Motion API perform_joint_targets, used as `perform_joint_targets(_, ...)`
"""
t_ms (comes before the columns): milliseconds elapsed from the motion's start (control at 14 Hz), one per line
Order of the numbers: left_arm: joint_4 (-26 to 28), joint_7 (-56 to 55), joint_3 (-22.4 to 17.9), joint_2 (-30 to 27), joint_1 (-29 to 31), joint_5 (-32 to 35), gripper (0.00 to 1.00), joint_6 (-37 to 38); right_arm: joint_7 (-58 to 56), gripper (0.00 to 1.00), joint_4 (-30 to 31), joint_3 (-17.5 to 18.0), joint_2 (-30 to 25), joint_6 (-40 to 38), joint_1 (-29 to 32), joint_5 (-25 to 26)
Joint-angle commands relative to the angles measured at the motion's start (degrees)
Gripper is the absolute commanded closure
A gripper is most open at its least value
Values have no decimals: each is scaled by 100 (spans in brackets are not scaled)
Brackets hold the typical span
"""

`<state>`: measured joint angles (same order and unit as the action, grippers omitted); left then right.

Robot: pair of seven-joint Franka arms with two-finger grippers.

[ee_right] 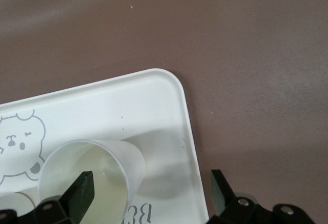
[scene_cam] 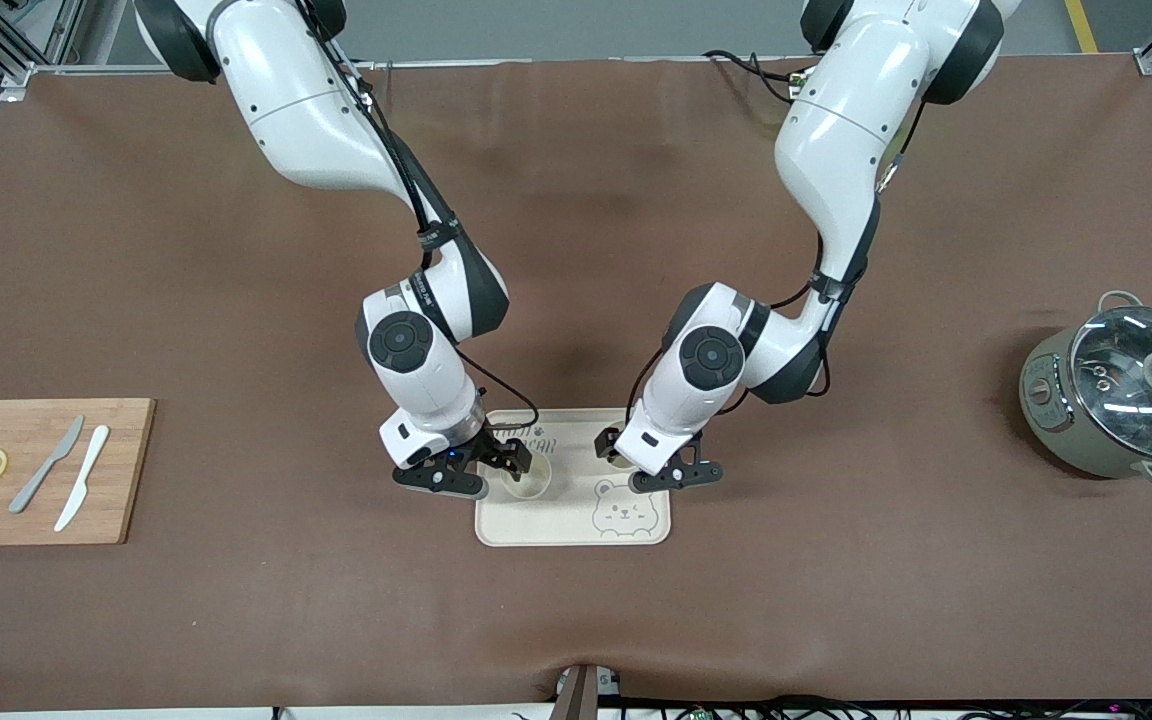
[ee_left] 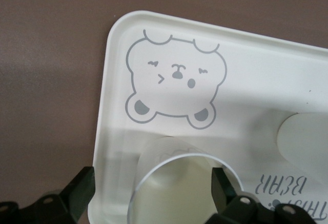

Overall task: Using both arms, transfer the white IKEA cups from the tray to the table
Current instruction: 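Lower both grippers around the white cups and close them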

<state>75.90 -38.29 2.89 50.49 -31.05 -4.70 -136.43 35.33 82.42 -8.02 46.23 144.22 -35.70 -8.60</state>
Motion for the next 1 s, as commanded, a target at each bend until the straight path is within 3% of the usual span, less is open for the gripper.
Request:
perform_joint_targets(0,-102,-56,-60,66,-77,4,0,-41,80,0,-121,-59,176,133,-95,104)
perform_joint_targets(143,-102,-56,-69,66,-86,13,0,-41,80,0,-130,-59,246,194,-148,96)
perform_joint_targets(214,-102,-74,-69,66,-86,4,11,-41,80,0,-130,-59,273,299,-156,96)
perform_joint_targets(357,-102,-205,-69,66,-77,4,99,-41,80,0,-130,-59,369,405,-192,96)
perform_joint_targets(714,-102,-197,-69,66,-86,144,100,-41,62,0,-130,-59,387,467,-192,96)
perform_joint_targets(929,-102,-223,-69,5,-77,162,100,28,79,40,-130,-59,387,467,-200,87)
